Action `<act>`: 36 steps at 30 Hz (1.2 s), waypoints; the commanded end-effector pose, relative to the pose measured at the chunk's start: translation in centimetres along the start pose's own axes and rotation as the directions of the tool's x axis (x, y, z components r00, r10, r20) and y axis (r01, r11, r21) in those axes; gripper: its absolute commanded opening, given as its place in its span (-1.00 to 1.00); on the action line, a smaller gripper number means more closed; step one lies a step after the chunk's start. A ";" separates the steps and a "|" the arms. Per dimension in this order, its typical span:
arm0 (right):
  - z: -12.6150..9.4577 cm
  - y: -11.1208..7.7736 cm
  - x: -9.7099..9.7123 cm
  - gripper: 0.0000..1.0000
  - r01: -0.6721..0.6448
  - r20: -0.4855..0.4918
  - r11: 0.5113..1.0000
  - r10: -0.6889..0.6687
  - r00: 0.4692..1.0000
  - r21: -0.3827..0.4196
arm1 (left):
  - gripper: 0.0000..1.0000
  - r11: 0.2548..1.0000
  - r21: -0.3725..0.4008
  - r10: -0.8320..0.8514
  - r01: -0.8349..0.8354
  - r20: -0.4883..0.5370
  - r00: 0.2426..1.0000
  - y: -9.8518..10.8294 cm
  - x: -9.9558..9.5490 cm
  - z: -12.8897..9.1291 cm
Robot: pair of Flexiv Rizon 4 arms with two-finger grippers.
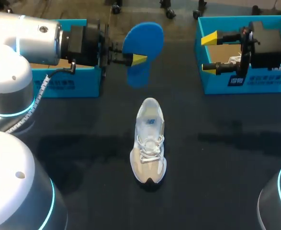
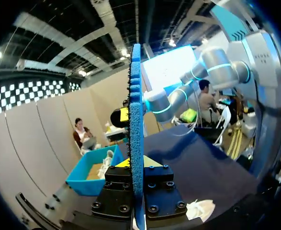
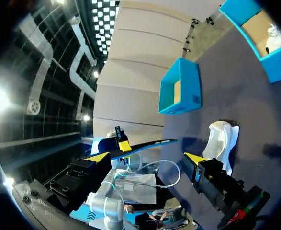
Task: Take the shoe out of the shoebox, open the shoe tongue, remove and reinsert the insole, then place the shoe into the shoebox
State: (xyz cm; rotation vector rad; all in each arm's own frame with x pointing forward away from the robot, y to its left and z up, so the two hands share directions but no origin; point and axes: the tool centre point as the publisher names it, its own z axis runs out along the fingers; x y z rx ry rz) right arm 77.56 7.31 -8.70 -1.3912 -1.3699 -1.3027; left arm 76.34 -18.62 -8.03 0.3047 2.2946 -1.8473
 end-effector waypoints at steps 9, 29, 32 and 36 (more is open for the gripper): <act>0.1 -0.1 0.0 1.00 0.000 0.001 1.000 0.000 1.000 -0.002 | -1.00 0.770 -0.061 -0.638 0.636 -0.119 0.761 0.3 -0.3 0.8; 0.1 -0.1 -0.1 1.00 0.006 0.002 1.000 -0.006 1.000 -0.004 | -1.00 0.298 -0.050 -0.948 0.953 -0.135 0.289 2.6 0.0 1.9; 0.0 -0.3 -0.2 1.00 0.009 0.020 1.000 -0.009 1.000 0.015 | -1.00 0.210 -0.044 -0.970 0.977 -0.137 0.202 3.1 -0.1 2.2; 0.1 -0.4 0.2 1.00 0.002 0.074 0.999 -0.005 0.997 0.033 | -1.00 0.139 -0.044 -0.979 0.989 -0.154 0.130 3.6 -0.1 2.5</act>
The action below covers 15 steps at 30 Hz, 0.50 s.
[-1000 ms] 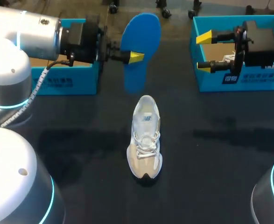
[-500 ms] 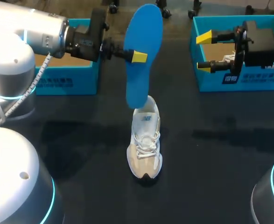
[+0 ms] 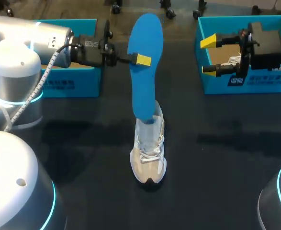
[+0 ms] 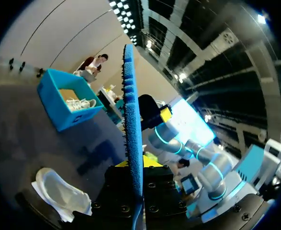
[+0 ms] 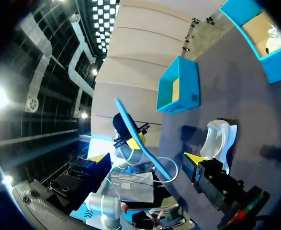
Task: Take the shoe out of the shoebox, open the shoe tongue, remove and reinsert the insole, then place the shoe into the shoebox
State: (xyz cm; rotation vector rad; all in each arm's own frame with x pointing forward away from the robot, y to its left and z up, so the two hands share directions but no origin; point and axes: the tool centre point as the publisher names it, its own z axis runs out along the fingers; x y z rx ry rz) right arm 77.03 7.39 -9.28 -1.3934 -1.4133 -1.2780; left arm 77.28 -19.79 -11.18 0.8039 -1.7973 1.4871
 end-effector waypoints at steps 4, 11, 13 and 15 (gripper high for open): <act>-0.1 -0.1 1.4 1.00 -0.007 0.118 1.000 0.006 0.993 0.003 | -1.00 0.962 0.026 -0.268 0.271 -0.092 0.959 0.7 -1.2 0.9; 0.0 -0.5 2.5 1.00 0.007 0.212 1.000 -0.005 0.977 -0.009 | -1.00 0.944 0.053 -0.317 0.326 -0.127 0.940 0.9 -1.8 1.3; 0.1 -0.6 3.1 1.00 -0.007 0.258 1.000 0.011 0.966 -0.017 | -1.00 0.944 0.050 -0.317 0.326 -0.131 0.939 0.9 -1.9 1.3; 0.1 -0.7 3.6 1.00 -0.002 0.293 1.000 0.008 0.956 -0.023 | -1.00 0.942 0.039 -0.326 0.334 -0.137 0.935 0.9 -2.1 1.4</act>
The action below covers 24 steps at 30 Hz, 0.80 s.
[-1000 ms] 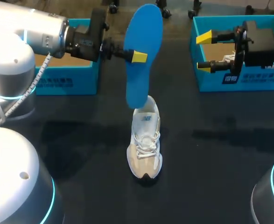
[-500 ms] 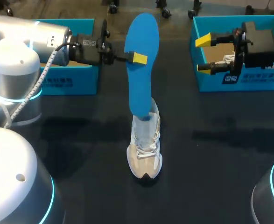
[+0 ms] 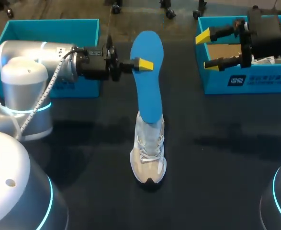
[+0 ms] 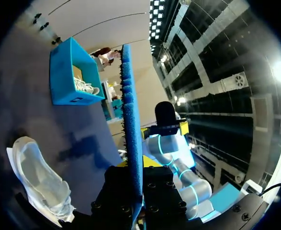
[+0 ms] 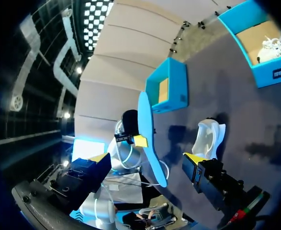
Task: Take the shoe out of the shoebox, open the shoe tongue, remove and reinsert the insole, then place the shoe into the shoebox
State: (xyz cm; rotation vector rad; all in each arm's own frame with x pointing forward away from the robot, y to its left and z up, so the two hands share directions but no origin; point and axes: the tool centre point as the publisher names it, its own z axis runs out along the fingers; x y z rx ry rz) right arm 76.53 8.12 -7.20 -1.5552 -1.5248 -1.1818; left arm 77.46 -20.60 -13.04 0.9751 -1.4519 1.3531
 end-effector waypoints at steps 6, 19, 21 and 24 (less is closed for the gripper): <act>0.0 -0.5 3.5 1.00 0.019 0.252 1.000 -0.015 0.968 -0.013 | -1.00 0.993 0.004 -0.114 0.114 -0.056 0.992 -0.3 -0.8 0.7; 0.6 -0.3 7.1 1.00 -0.022 0.495 1.000 0.018 0.869 0.002 | -1.00 0.979 0.080 -0.182 0.186 -0.054 0.982 -2.0 -0.3 1.6; 0.8 -0.3 7.5 1.00 -0.027 0.527 1.000 0.022 0.850 0.001 | -1.00 0.979 0.080 -0.182 0.186 -0.054 0.982 -2.0 -0.3 1.6; 1.0 -0.2 7.9 1.00 -0.032 0.567 0.999 0.022 0.823 0.008 | -1.00 0.979 0.080 -0.182 0.186 -0.054 0.982 -2.0 -0.3 1.6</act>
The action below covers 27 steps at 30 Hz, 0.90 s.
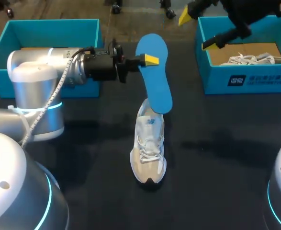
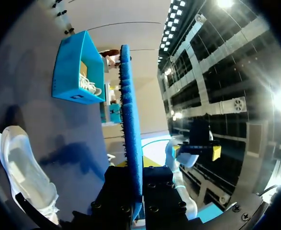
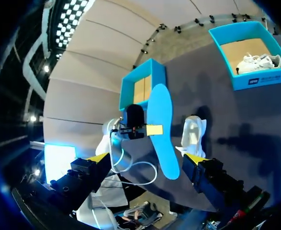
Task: Take the shoe out of the shoebox, open the shoe tongue, remove and reinsert the insole, then place the shoe into the shoebox
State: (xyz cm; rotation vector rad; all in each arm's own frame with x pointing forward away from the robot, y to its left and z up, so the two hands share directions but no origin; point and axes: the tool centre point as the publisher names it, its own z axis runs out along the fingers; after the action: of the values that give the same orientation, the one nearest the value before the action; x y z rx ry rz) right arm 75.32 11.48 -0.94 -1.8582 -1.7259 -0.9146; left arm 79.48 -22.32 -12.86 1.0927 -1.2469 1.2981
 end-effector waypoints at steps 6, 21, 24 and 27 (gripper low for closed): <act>0.2 0.4 1.8 1.00 -0.011 0.330 1.000 0.007 0.944 0.012 | -1.00 1.000 0.005 0.000 0.000 0.002 1.000 0.2 0.1 0.0; 1.3 0.9 4.6 1.00 0.015 0.591 0.999 -0.042 0.805 0.050 | -1.00 1.000 0.005 0.000 0.000 0.002 1.000 0.2 0.1 0.0; 1.5 1.0 5.2 1.00 0.046 0.629 0.997 -0.074 0.774 0.061 | -1.00 1.000 0.005 0.000 0.000 0.002 1.000 0.2 0.1 0.0; 1.6 1.1 5.5 1.00 0.063 0.669 0.996 -0.093 0.738 0.069 | -1.00 1.000 0.005 0.000 0.000 0.002 1.000 0.2 0.1 0.0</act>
State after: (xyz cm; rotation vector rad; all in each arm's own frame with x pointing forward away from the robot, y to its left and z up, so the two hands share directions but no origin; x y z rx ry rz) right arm 76.05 15.53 1.70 -2.0628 -2.0453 -0.5440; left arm 79.35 -22.30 -12.77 1.0962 -1.2468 1.2994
